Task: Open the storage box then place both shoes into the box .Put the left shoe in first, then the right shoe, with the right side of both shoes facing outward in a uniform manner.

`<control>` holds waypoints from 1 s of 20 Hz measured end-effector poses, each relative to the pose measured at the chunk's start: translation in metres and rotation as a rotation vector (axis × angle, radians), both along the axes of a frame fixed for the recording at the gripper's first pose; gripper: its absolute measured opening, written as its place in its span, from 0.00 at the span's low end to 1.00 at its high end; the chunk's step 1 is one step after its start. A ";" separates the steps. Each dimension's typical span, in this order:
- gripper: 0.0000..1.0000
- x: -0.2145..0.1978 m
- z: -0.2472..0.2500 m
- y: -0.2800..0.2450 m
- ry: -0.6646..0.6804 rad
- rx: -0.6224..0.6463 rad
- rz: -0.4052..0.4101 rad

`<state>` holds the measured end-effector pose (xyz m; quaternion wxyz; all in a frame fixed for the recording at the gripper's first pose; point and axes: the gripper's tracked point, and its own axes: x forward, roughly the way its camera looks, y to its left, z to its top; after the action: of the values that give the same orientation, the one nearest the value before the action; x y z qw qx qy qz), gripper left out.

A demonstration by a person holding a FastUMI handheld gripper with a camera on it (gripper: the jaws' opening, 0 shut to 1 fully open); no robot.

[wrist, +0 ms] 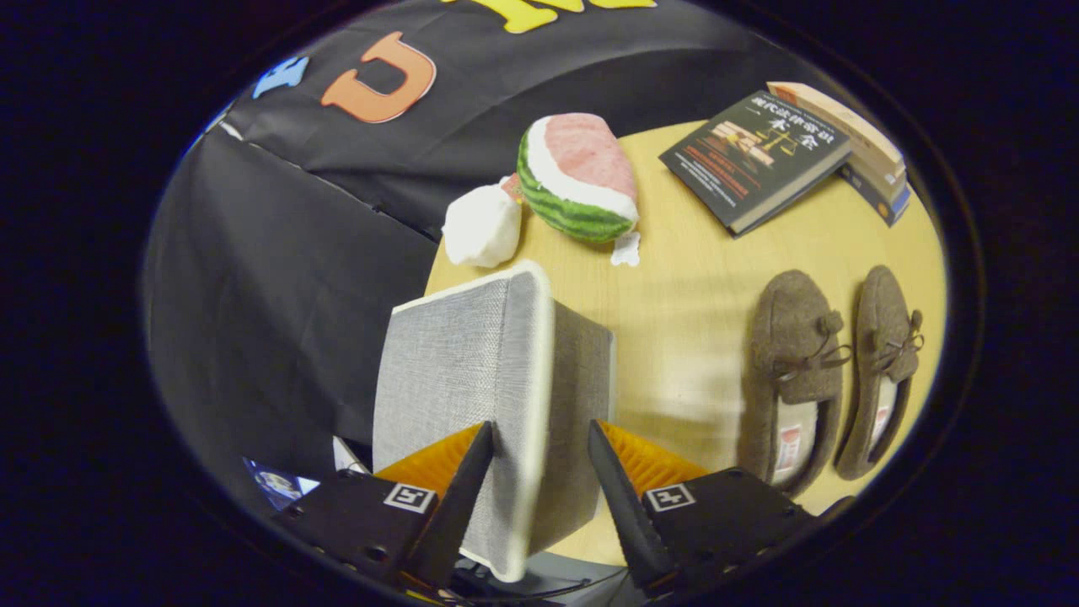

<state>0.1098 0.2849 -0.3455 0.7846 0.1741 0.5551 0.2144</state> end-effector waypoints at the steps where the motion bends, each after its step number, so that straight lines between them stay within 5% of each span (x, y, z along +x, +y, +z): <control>1: 0.67 -0.003 -0.004 0.002 0.030 0.012 -0.006; 4: 0.36 -0.001 -0.003 0.014 0.023 0.052 -0.002; 7: 0.28 -0.003 0.004 0.010 -0.036 -0.015 0.038; 12: 0.01 -0.007 0.022 0.005 -0.043 -0.059 0.009; 20: 0.01 -0.018 0.081 0.021 -0.027 0.015 0.011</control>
<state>0.0915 0.3056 -0.2647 0.7895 0.1740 0.5436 0.2255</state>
